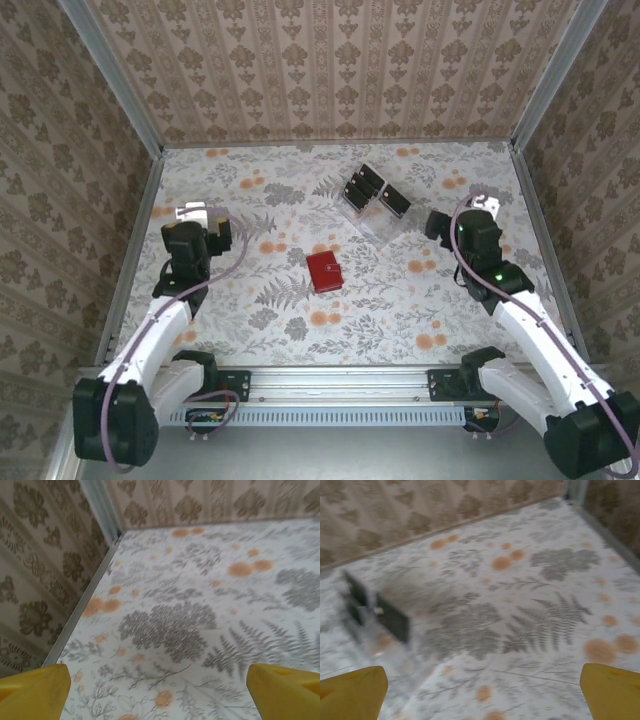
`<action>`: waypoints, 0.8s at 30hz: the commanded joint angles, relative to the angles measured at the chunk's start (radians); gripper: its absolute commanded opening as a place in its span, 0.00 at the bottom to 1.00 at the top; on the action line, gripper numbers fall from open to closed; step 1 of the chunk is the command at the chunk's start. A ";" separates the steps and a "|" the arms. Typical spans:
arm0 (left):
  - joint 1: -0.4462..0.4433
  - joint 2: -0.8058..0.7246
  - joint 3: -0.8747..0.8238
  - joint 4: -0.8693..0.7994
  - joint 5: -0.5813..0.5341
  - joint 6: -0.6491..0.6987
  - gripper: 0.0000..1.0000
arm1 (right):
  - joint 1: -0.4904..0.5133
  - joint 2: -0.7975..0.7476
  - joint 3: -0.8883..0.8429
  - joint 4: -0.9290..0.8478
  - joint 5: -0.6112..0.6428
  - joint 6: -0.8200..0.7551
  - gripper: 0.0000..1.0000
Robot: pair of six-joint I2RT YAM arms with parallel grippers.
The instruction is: Put the credit cards into the card holder
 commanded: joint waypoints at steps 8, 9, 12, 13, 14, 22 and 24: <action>0.078 0.278 -0.110 0.421 0.079 0.046 1.00 | -0.117 0.159 -0.247 0.440 0.128 -0.107 1.00; 0.080 0.301 -0.117 0.452 0.088 0.046 1.00 | -0.125 0.179 -0.262 0.488 0.119 -0.108 1.00; 0.093 0.358 -0.095 0.506 0.126 0.055 1.00 | -0.141 0.274 -0.288 0.619 0.088 -0.123 1.00; 0.093 0.375 -0.088 0.525 0.139 0.055 1.00 | -0.146 0.304 -0.272 0.618 0.067 -0.131 1.00; 0.095 0.395 -0.085 0.546 0.153 0.051 1.00 | -0.150 0.327 -0.250 0.616 0.040 -0.142 1.00; 0.111 0.559 -0.085 0.697 0.225 0.047 1.00 | -0.164 0.455 -0.251 0.875 -0.083 -0.252 1.00; 0.123 0.559 -0.083 0.698 0.243 0.042 1.00 | -0.169 0.478 -0.218 0.844 -0.087 -0.256 1.00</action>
